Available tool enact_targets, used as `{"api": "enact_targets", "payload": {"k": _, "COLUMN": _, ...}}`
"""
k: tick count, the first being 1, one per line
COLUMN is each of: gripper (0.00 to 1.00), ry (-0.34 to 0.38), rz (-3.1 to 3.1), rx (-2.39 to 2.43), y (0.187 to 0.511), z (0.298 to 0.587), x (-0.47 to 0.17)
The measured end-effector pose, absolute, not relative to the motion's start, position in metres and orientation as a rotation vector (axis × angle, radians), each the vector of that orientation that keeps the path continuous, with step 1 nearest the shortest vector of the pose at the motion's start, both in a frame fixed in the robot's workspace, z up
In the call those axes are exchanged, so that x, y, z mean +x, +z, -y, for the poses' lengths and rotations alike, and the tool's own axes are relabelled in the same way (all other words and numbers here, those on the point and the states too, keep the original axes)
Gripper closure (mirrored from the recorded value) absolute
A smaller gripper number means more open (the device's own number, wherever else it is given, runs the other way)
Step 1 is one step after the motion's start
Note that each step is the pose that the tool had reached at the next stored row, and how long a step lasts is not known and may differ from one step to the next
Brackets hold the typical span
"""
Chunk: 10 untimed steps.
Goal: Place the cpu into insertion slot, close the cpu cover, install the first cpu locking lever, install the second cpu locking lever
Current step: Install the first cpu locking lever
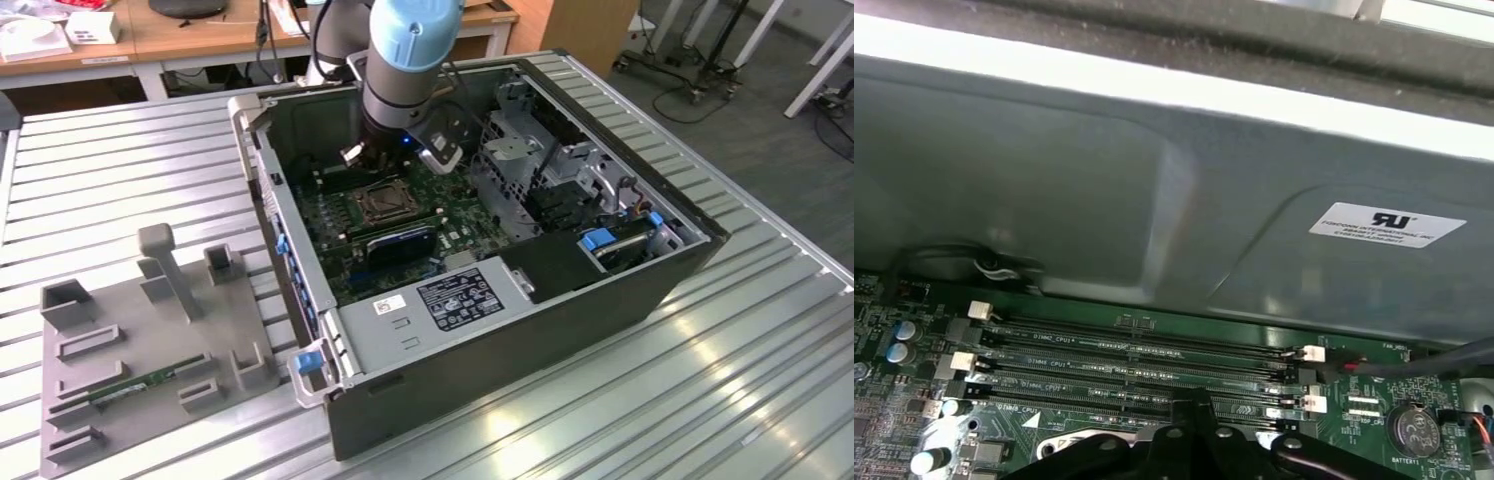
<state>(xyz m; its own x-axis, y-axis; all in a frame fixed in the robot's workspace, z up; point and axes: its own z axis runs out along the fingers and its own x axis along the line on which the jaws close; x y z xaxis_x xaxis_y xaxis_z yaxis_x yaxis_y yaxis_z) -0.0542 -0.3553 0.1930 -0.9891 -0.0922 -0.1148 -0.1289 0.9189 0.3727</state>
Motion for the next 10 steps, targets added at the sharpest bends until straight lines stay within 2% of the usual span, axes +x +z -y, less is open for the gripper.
{"api": "enact_targets", "payload": {"k": 10, "gripper": 0.89, "ry": 0.583, "rz": -2.986, "rx": -0.173, "y": 0.1904, "z": 0.3552, "x": -0.0537}}
